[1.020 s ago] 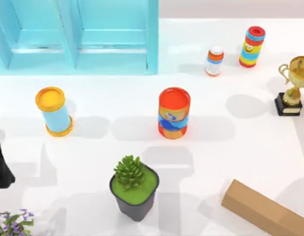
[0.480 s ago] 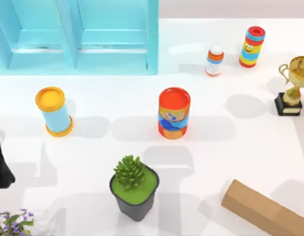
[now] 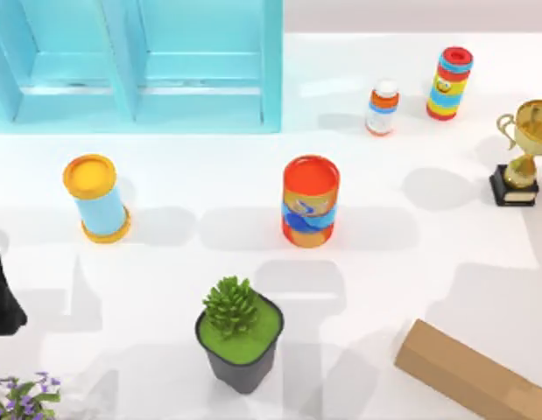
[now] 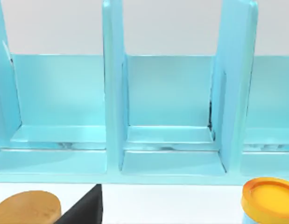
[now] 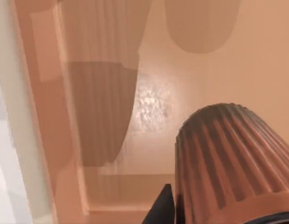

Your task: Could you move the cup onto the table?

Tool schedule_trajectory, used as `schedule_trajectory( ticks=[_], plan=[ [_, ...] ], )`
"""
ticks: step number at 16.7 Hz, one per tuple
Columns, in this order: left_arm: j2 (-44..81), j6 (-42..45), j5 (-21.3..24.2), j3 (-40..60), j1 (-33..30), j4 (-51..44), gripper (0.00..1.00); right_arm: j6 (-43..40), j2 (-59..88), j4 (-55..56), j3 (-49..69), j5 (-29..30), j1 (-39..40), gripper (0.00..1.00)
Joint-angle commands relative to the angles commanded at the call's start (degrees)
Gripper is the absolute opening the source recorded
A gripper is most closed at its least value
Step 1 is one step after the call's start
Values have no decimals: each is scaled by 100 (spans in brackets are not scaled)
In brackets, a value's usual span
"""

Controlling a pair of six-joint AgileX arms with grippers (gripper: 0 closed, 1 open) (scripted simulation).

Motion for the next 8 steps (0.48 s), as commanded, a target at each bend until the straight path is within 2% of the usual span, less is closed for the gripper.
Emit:
schedule_trajectory(
  ticks=[4,8],
  plan=[
    [0,0,0,0,0,0,100,508,-236,-311,369,-62,604,0],
    [0,0,0,0,0,0,100,575,-270,-339,418,-74,700,0]
  ],
)
